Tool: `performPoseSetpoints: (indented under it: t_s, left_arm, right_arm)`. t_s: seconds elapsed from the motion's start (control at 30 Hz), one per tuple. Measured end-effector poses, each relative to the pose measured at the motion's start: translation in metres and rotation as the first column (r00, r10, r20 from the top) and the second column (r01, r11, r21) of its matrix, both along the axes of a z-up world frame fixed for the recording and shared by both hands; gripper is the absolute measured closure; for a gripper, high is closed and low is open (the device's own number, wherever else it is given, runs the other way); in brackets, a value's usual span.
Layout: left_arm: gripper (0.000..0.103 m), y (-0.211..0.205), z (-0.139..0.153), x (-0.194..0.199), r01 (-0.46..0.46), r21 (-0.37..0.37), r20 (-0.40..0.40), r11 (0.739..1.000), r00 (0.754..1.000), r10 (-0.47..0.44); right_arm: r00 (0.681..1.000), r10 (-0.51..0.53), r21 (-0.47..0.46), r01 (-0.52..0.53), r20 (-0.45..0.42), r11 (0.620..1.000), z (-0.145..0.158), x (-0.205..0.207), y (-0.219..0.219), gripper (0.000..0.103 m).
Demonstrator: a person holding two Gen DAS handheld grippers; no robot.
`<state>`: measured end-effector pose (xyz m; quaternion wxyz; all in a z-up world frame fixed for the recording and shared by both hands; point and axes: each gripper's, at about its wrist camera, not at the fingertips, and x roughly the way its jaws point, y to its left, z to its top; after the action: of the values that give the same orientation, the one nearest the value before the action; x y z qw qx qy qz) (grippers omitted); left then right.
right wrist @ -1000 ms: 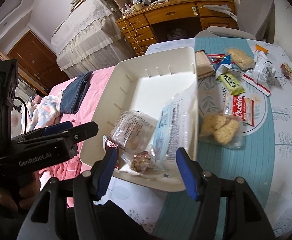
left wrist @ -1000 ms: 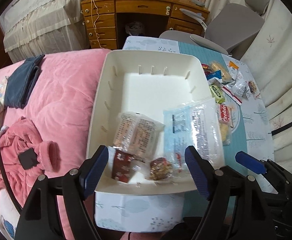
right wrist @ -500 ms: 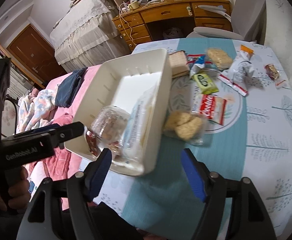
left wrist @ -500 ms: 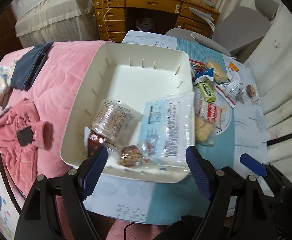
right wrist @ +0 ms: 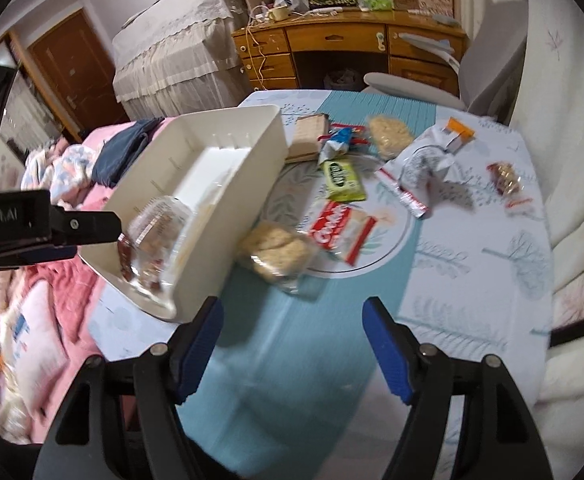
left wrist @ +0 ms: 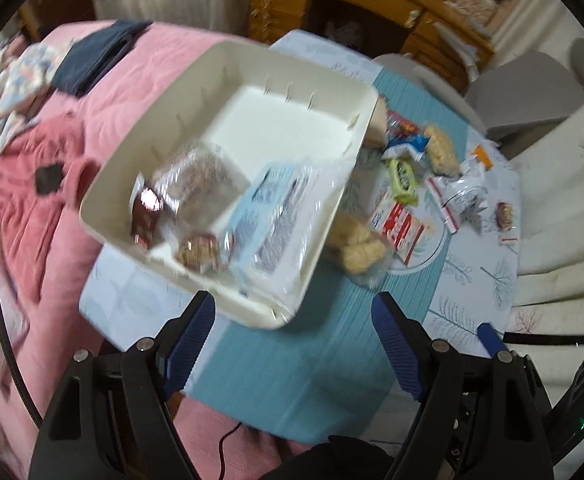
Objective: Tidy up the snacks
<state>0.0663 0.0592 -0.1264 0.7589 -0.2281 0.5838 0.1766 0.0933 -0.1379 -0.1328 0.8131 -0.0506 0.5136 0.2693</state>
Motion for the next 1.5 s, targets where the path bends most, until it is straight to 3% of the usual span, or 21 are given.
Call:
performPoseSetpoints:
  t_s: [0.23,0.53,0.8,0.97,1.33,1.5]
  left_arm:
    - [0.022,-0.025,-0.014,0.014,-0.116,-0.049,-0.057,0.992,0.992,0.113]
    - [0.022,-0.041,-0.043,0.035,-0.289,-0.108,-0.107,0.951,0.955,0.278]
    - [0.021,-0.053,-0.075,0.063,-0.419,-0.124,-0.132,0.899,0.905,0.404]
    - [0.018,-0.054,-0.106,0.077,-0.505,-0.133,-0.206,0.853,0.856,0.474]
    - [0.018,-0.047,-0.146,0.102,-0.572,-0.114,-0.248,0.812,0.808,0.534]
    - [0.018,-0.046,-0.160,0.110,-0.588,-0.105,-0.263,0.802,0.794,0.548]
  right_arm:
    - [0.993,0.089,-0.045,-0.086,0.075,0.995,-0.011,0.021,-0.022,0.031]
    - [0.957,0.234,-0.110,-0.218,0.171,0.970,-0.027,0.051,-0.029,0.031]
    - [0.912,0.364,-0.118,-0.347,0.187,0.930,-0.053,0.076,-0.019,0.031]
    - [0.868,0.455,-0.128,-0.437,0.199,0.890,-0.074,0.082,-0.008,0.031]
    - [0.806,0.553,-0.146,-0.534,0.211,0.833,-0.114,0.090,0.009,0.030]
    - [0.807,0.553,-0.138,-0.535,0.208,0.833,-0.123,0.091,0.013,0.030]
